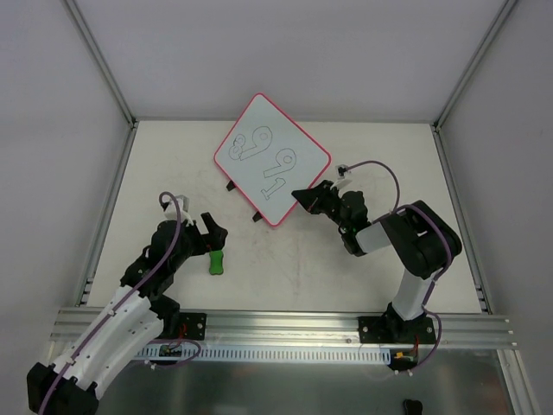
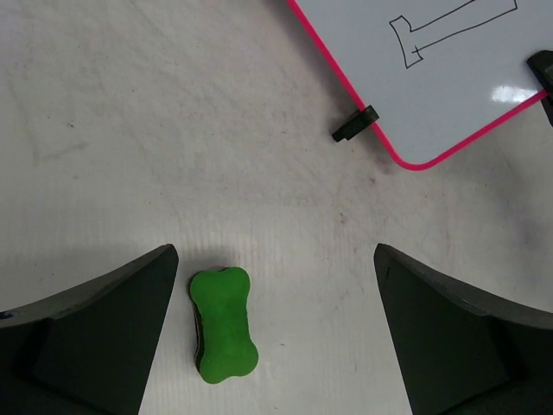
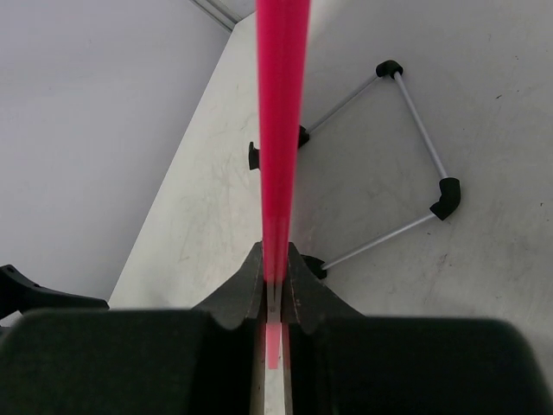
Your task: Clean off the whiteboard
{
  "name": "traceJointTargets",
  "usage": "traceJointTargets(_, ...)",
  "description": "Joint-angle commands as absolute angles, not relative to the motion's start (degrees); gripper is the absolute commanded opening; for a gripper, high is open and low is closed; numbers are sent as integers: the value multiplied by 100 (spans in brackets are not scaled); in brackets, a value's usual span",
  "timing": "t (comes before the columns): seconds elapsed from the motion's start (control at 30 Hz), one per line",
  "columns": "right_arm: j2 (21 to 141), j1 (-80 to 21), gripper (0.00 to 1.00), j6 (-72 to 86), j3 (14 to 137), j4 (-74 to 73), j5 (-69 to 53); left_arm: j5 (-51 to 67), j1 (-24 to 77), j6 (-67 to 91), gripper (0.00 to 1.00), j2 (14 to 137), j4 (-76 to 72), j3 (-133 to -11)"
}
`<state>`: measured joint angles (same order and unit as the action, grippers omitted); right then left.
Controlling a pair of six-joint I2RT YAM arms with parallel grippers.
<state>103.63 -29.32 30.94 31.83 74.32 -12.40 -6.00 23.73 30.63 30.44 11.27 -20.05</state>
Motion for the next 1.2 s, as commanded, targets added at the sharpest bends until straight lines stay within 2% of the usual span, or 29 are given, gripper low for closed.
traceJointTargets(0.0, 10362, -2874, 0, 2812, 3278, 8780, -1098, -1336, 2566, 3006, 99, 3278, 1484, -2382)
traceJointTargets(0.2, 10380, -2874, 0, 2839, 3305, 8780, -1143, -1521, 2593, 3129, 99, 4086, 2127, -2733)
traceJointTargets(0.5, 10380, -2874, 0, 2883, 3305, 8780, -1213, -1987, 3463, 3366, 99, 5712, 3181, -3866)
traceJointTargets(0.87, 10397, -2848, 0, 2953, 3305, 8780, -1345, -1187, 3489, 3058, 91, 6441, 3481, -4289)
traceJointTargets(1.17, 10380, -2848, 0, 2962, 3278, 8780, -1362, -1169, 3489, 3225, 89, 6609, 3480, -4078)
